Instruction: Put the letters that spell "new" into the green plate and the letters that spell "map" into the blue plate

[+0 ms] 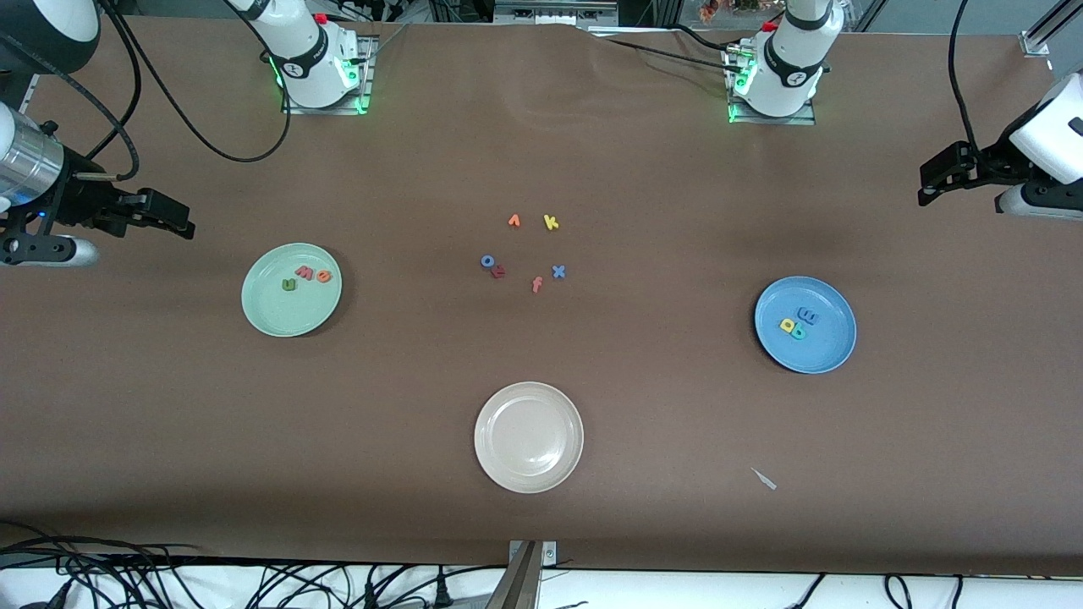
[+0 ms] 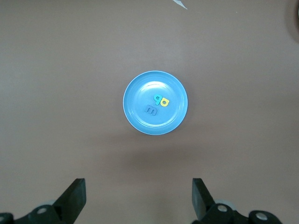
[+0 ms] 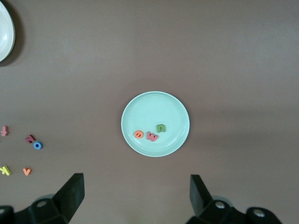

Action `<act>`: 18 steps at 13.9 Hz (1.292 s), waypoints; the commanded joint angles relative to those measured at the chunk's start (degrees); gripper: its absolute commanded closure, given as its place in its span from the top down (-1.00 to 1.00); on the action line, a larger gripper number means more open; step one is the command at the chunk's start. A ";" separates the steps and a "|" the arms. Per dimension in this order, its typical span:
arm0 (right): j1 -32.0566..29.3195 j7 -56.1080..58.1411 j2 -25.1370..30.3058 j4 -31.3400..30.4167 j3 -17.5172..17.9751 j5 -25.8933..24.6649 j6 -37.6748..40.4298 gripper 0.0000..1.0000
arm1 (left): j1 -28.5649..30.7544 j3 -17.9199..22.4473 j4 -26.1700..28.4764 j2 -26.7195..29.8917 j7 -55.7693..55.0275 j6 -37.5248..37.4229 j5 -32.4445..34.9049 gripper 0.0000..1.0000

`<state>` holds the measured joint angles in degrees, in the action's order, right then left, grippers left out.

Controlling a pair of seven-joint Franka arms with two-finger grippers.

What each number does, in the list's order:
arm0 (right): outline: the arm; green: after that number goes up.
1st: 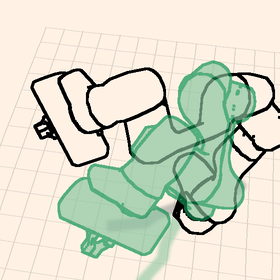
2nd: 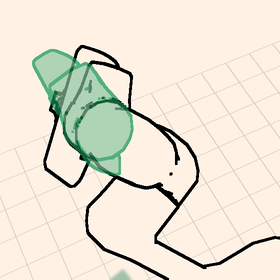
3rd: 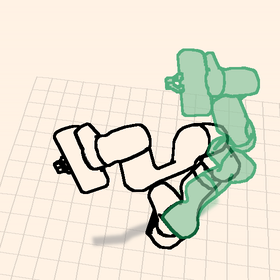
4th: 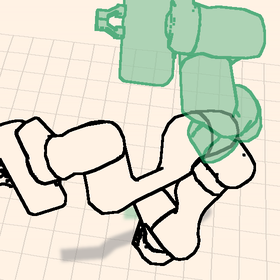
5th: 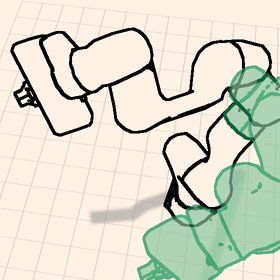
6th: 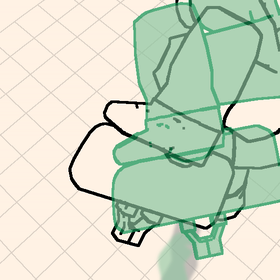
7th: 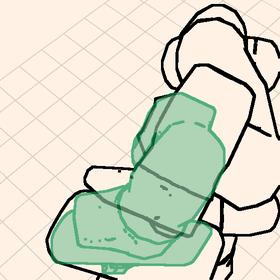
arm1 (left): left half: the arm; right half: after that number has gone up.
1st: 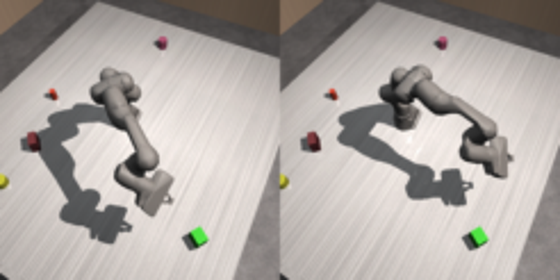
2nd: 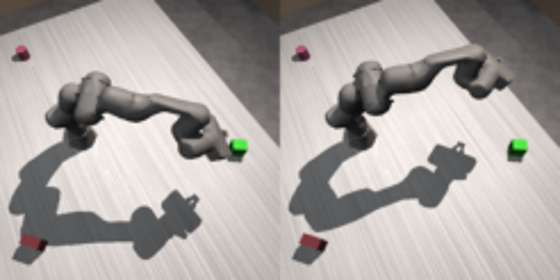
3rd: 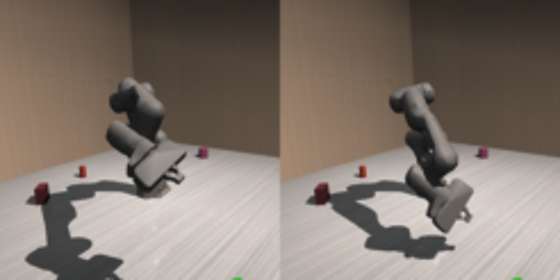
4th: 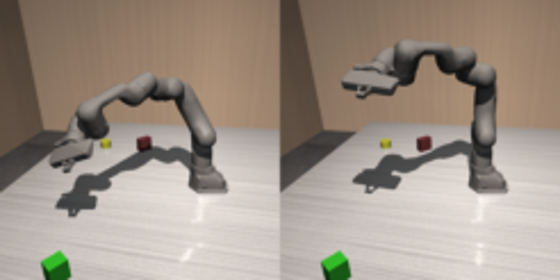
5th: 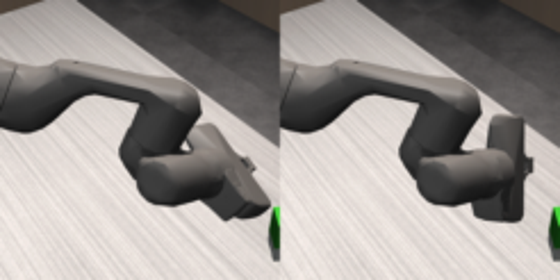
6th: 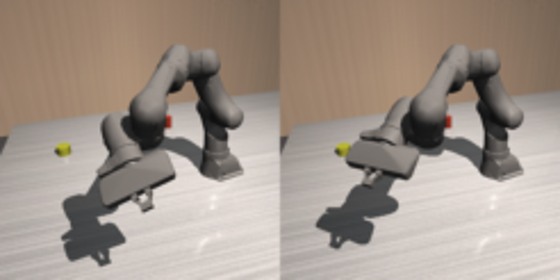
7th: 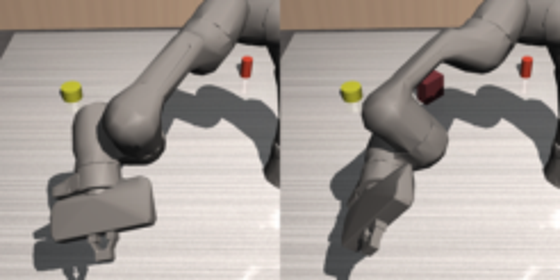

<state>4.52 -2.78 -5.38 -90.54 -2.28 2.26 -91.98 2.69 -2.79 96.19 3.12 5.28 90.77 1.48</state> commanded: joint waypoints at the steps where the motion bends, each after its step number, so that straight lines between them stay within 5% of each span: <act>1: -0.39 3.04 0.37 0.71 0.52 -0.94 1.19 0.99 | 0.39 -0.20 0.40 0.22 0.78 0.64 -1.22 1.00; 18: -0.21 2.70 0.37 0.71 0.78 -2.26 1.19 0.99 | 0.21 -0.55 0.49 0.22 0.78 0.99 -1.22 1.00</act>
<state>4.58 -0.80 -5.38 -90.54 -2.00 0.92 -91.92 2.58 -3.23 96.22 3.11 5.28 91.05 1.47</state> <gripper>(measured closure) 0.000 0.000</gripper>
